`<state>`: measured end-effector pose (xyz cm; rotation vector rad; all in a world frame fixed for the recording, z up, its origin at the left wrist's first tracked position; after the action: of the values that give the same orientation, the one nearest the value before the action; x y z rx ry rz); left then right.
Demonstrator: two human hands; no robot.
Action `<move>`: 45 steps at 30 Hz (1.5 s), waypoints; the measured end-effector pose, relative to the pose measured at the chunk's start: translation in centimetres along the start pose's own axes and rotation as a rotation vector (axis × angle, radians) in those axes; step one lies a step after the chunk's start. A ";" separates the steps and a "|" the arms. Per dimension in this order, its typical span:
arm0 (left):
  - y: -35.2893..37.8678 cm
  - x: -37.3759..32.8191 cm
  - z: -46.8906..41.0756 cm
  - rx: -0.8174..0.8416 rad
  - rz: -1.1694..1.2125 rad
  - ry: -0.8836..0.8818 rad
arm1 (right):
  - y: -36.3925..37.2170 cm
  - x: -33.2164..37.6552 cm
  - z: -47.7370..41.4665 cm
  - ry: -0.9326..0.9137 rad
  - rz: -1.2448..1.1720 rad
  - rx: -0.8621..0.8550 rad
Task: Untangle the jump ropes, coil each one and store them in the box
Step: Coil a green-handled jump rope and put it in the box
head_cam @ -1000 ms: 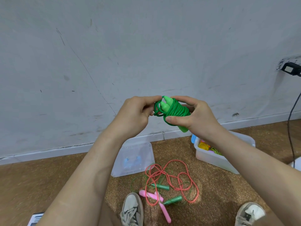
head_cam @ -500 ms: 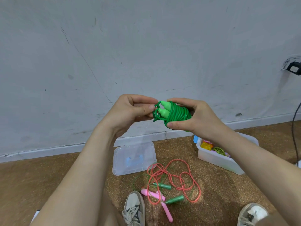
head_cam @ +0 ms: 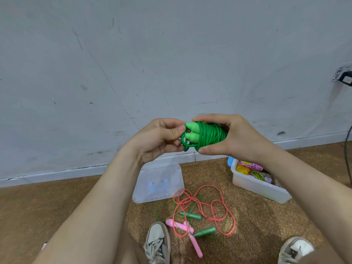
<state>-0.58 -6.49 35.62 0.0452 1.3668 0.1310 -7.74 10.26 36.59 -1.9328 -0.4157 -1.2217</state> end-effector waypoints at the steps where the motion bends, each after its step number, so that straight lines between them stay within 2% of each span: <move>1: 0.3 0.0 0.1 0.042 0.030 -0.003 | -0.1 0.1 0.0 0.010 -0.046 0.018; 5: 1.9 0.5 -0.1 0.207 0.256 0.076 | -0.4 0.2 0.1 0.032 -0.319 0.135; 7: 2.8 0.6 -0.5 0.231 0.352 0.144 | -0.5 0.2 0.0 0.020 -0.423 0.177; 9: 3.1 0.6 -1.0 0.193 0.392 0.176 | -0.7 0.1 0.0 0.006 -0.451 0.200; 14: 3.5 0.6 -1.7 0.043 0.295 0.204 | -0.1 0.1 0.3 0.044 -0.402 0.258; 18: 4.1 0.8 -2.2 -0.073 0.340 0.186 | 0.5 0.0 -0.1 0.034 -0.371 0.091; 21: 4.2 0.6 -2.4 -0.016 0.426 0.204 | 0.4 0.0 -0.2 0.008 -0.482 0.019; 25: 3.8 0.2 -2.5 0.095 0.525 0.262 | 0.3 0.4 -0.3 -0.044 -0.639 0.036; 27: 3.6 0.1 -2.4 0.046 0.532 0.265 | 0.1 1.0 -0.3 -0.070 -0.654 0.055; 29: 3.7 -0.2 -2.2 -0.122 0.344 0.281 | -0.2 1.2 -0.3 -0.072 -0.591 0.038; 33: 4.3 -1.3 -1.5 -0.492 -0.230 0.401 | -1.0 1.3 -0.1 -0.074 -0.419 -0.013; 36: 4.4 -1.5 -1.3 -0.680 -0.519 0.479 | -0.9 1.4 0.0 -0.093 -0.203 -0.010; 37: 4.4 -1.4 -1.4 -0.710 -0.510 0.460 | -0.9 1.5 0.0 -0.119 -0.084 -0.016; 39: 4.3 -1.2 -1.9 -0.691 -0.251 0.350 | -0.8 1.5 0.0 -0.189 0.152 -0.023; 41: 4.0 -1.5 -2.2 -0.640 -0.054 0.272 | -0.9 0.9 -0.2 -0.160 0.281 -0.019; 42: 3.8 -1.9 -2.2 -0.620 -0.120 0.287 | -1.0 0.4 -0.2 -0.109 0.338 -0.008; 43: 3.8 -2.3 -2.2 -0.594 -0.297 0.340 | -1.0 -0.2 -0.1 -0.053 0.432 0.014; 45: 4.5 -2.4 -1.9 -0.524 -0.788 0.467 | -0.5 -1.3 0.0 0.042 0.696 0.084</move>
<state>-3.21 -2.39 38.04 -1.0061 1.6768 -0.1793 -8.68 10.78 35.65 -1.7503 0.2212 -0.7651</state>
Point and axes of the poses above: each hand's wrist, its own z-axis away from the middle knuckle, its own y-axis out of the palm, x = y × z, the point moved 4 cm from there along -z, towards the middle knuckle, and after that the axes turned 1 degree about x, right-handed, at the moved point
